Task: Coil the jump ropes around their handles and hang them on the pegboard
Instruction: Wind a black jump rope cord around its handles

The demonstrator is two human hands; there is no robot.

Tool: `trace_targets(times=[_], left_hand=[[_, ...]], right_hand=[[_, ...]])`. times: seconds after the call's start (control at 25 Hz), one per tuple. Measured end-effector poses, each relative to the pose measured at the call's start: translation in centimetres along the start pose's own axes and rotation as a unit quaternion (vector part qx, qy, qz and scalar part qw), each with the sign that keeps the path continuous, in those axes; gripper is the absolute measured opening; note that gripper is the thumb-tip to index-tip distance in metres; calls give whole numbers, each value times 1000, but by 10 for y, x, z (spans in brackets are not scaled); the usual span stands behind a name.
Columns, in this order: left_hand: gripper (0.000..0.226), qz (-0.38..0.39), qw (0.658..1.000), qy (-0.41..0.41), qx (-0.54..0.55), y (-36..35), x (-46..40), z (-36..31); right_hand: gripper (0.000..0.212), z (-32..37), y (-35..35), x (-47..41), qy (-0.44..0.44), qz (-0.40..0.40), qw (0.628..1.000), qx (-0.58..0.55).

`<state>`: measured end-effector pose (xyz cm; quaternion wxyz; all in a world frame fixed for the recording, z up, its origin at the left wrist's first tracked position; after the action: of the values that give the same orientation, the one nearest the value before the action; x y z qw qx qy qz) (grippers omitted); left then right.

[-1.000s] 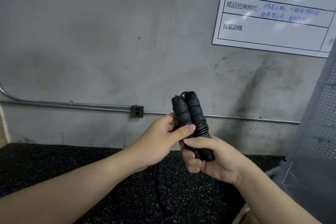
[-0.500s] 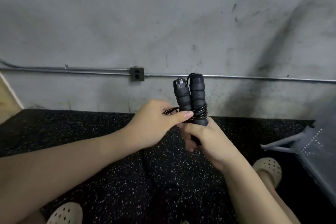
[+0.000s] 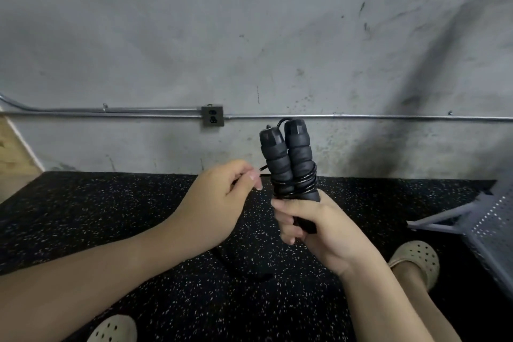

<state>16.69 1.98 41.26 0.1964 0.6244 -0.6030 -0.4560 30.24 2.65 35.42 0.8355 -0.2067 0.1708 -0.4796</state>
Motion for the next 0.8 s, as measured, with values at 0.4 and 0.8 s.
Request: trace_targets(times=[0.4, 0.8], left_hand=[[42, 26, 997, 0, -70, 15, 24, 11], [48, 33, 988, 91, -118, 6, 26, 4]], right_hand=[[15, -21, -21, -3, -50, 35, 987, -151], [14, -39, -24, -19, 102, -169, 952, 234]])
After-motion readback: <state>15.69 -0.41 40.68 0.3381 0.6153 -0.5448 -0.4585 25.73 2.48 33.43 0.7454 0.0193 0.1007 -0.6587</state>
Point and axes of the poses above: each hand's wrist, its own x-axis away from the middle knuckle, its own y-axis out of the back of the hand, z = x × y, the point moved 9 cm from there along -x, towards the middle knuckle, and after that the axes turned 15 degrees about -x, right-handed, at the moved point
